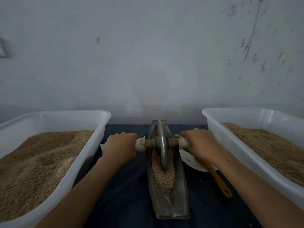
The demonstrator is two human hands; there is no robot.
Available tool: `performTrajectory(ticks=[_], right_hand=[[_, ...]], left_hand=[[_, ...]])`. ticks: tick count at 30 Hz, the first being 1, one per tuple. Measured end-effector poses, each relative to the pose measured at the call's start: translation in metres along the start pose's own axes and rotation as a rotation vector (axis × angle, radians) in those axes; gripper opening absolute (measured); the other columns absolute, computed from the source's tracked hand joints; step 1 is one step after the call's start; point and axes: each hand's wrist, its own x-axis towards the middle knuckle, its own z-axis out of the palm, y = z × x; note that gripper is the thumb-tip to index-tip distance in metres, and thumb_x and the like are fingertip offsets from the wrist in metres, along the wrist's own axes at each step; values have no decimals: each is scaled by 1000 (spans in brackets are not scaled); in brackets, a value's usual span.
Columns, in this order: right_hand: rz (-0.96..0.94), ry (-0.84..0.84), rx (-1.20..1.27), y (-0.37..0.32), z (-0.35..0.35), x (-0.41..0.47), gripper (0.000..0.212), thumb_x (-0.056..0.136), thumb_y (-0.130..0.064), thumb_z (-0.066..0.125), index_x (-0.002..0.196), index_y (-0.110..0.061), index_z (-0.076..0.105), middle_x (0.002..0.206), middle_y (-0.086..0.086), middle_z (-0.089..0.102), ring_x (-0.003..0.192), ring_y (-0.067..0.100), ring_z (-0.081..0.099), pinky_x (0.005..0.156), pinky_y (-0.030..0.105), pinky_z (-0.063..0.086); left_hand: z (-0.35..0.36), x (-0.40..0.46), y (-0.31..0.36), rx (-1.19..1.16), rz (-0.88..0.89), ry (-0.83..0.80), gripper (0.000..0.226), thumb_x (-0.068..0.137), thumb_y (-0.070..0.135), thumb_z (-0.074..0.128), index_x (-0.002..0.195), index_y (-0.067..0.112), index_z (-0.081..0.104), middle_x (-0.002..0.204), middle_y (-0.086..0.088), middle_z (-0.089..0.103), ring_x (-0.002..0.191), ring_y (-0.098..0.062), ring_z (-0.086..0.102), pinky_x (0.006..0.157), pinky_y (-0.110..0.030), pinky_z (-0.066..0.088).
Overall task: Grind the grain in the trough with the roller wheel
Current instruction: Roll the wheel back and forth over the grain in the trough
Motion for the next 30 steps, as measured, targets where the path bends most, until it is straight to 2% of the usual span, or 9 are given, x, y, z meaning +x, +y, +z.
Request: performTrajectory(ticks=[3,6,11,15,17,20,25,28,30], right_hand=[[-3,153,-49,-1,10,2,14,89,-24,51,80,-28,42,84,-4,61,81,21,60,62,30,31],[-20,141,-77,-1,7,2,14,89,-25,51,81,-28,41,87,-4,63,82,21,60,62,30,32],[-47,-201,11,1,-16,1,10,84,-30,63,91,-32,57,93,-6,65,82,15,59,66,28,40],[-22,-417,74,4,-22,-1,25,80,-30,72,103,-29,62,98,-4,66,88,15,62,72,29,48],[-17,-388,83,3,-19,-1,18,82,-29,70,97,-31,61,96,-4,67,87,15,62,72,30,49],[-10,-213,47,1,-11,-1,10,85,-27,61,83,-33,54,87,-5,64,80,16,61,65,29,44],[-13,103,-52,-1,6,1,13,89,-27,52,80,-29,42,85,-6,61,80,19,59,61,29,32],[-19,113,-60,-2,5,1,15,90,-27,52,80,-29,41,86,-5,61,80,19,58,62,29,30],[-14,41,-57,-3,-1,1,13,88,-25,54,81,-29,44,88,-4,61,78,19,56,63,29,33]], left_hand=[[5,-3,-1,-32,13,113,15,88,36,54,88,26,44,88,4,61,80,-17,59,70,-30,46],[5,-2,-1,-40,-2,71,13,88,34,55,87,25,46,89,3,62,80,-17,59,72,-31,47],[-5,4,-3,-12,-3,-209,15,82,36,62,86,25,52,81,6,57,79,-15,57,75,-30,48],[-10,4,-3,35,44,-226,18,78,37,62,83,26,50,73,9,51,74,-13,55,71,-29,46],[-9,4,-2,49,43,-184,16,78,37,61,85,25,53,79,7,57,76,-14,57,71,-29,48],[-6,3,0,44,19,-105,15,81,37,60,89,25,53,90,4,62,82,-16,60,72,-30,48],[1,0,1,-36,-23,49,16,86,34,57,82,27,43,87,5,60,79,-16,58,72,-30,47],[2,0,0,-55,-29,18,18,85,34,58,80,28,42,82,6,56,75,-14,54,71,-30,45],[0,1,-1,-35,-31,-56,15,84,34,60,83,27,47,84,6,57,76,-14,55,73,-29,47]])
